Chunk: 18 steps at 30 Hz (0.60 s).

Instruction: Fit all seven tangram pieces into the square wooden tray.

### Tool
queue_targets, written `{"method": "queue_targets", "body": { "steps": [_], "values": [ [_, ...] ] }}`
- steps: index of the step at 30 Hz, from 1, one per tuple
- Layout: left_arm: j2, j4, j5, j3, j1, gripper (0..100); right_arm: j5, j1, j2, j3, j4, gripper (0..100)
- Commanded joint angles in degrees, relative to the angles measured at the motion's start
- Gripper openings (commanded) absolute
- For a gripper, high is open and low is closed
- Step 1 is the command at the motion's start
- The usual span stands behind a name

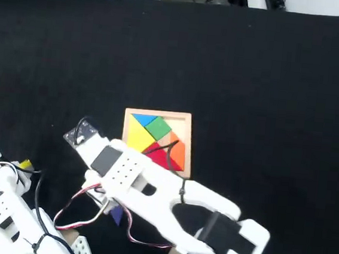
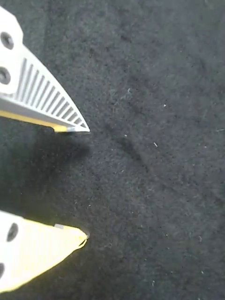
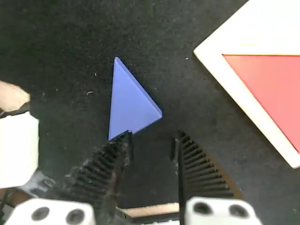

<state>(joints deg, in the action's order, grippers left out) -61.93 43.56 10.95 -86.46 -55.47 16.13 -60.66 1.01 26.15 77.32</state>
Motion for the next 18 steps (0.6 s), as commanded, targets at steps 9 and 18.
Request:
{"method": "queue_targets", "body": {
  "steps": [9, 18],
  "values": [
    [-0.6, -1.1, -0.1, 0.6, 0.0, 31, 5.8, -6.1, -4.9, -0.2, -3.4, 26.8],
    [-0.6, -1.1, -0.1, 0.6, 0.0, 31, 6.1, -6.2, -11.6, -2.8, -5.4, 26.9]
  ]
}}
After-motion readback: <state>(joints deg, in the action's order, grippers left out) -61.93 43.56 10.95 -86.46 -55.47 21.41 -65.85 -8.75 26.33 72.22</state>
